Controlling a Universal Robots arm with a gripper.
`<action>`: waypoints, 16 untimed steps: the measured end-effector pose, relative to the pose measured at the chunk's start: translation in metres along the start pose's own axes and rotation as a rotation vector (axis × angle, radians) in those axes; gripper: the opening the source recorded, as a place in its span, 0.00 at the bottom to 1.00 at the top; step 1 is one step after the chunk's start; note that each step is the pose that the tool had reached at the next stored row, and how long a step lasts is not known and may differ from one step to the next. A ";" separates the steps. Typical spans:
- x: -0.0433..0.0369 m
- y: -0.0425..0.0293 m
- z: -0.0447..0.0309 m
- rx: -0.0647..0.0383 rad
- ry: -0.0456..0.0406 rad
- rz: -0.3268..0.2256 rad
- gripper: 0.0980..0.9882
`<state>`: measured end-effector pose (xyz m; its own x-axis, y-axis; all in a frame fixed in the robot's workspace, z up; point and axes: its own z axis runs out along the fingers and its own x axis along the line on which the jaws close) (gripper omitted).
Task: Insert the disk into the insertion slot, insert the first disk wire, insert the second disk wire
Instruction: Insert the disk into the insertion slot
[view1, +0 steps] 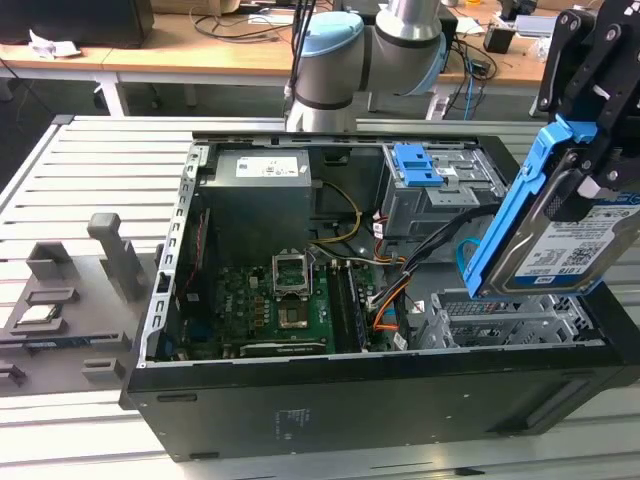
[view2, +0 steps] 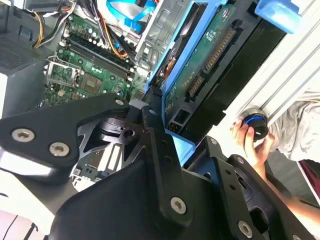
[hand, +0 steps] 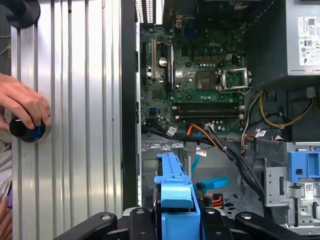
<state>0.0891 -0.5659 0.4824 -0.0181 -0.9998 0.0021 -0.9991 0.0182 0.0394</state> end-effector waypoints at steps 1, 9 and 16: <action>0.0001 0.0028 0.0002 0.000 0.0000 0.000 0.30; 0.0004 0.0213 0.0010 0.000 0.0001 0.000 0.30; 0.0004 0.0319 0.0026 0.000 0.0000 0.000 0.30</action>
<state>0.0572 -0.5657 0.4810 -0.0182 -0.9998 0.0021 -0.9991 0.0183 0.0393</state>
